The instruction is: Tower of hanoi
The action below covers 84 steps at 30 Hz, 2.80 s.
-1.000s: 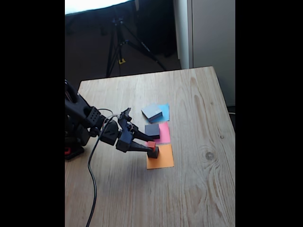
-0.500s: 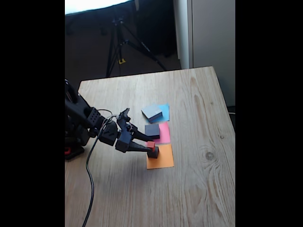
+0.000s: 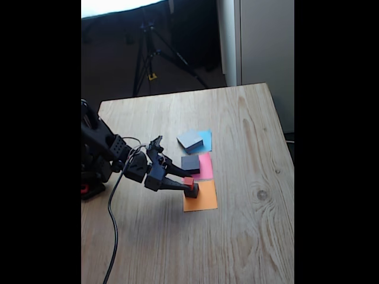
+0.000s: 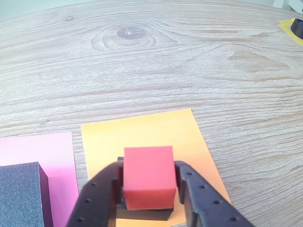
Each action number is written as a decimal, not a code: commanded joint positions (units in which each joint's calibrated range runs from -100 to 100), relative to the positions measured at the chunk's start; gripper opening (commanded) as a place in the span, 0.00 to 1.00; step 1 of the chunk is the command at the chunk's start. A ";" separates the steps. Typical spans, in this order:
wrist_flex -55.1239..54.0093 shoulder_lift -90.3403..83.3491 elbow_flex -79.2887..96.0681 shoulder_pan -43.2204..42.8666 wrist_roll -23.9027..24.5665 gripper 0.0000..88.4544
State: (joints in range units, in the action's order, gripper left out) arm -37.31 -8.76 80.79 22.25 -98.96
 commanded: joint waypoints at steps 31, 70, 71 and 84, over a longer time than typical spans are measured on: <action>54.27 -30.83 -17.52 -4.41 -1.04 0.20; 109.87 -53.99 -41.61 -15.77 -1.04 0.39; 107.28 -54.07 -39.25 -15.61 -1.04 0.40; 61.39 -55.43 -2.61 -14.27 -1.04 0.40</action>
State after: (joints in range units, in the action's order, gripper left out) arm 34.11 -62.38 73.23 6.97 -98.96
